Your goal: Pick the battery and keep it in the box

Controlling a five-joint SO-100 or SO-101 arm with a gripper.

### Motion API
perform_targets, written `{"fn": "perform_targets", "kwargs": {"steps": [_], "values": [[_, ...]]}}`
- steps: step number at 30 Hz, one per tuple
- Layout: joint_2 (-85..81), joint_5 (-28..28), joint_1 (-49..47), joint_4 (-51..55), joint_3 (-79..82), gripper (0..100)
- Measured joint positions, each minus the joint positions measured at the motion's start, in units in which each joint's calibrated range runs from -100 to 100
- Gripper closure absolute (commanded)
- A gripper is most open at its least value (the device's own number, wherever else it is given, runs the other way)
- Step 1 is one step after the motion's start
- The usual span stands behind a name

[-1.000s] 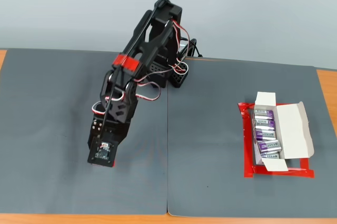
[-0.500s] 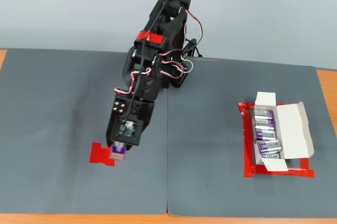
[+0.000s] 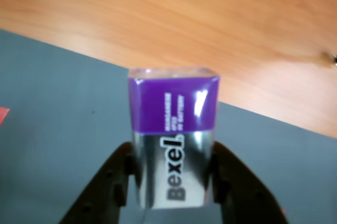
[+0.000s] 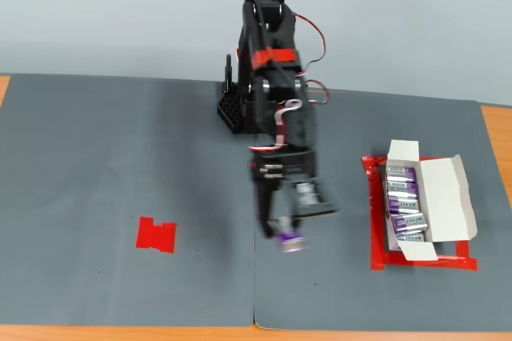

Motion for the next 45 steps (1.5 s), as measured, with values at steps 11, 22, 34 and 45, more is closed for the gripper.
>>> {"fn": "perform_targets", "kwargs": {"steps": [11, 22, 34, 45], "values": [[0.0, 0.1, -15.25, 0.0, 0.0, 93], [0.34, 0.2, -29.55, 0.0, 0.0, 93], [10.54, 0.24, -38.32, 0.0, 0.0, 93], [14.78, 2.83, -38.69, -0.09, 0.0, 93]]}}
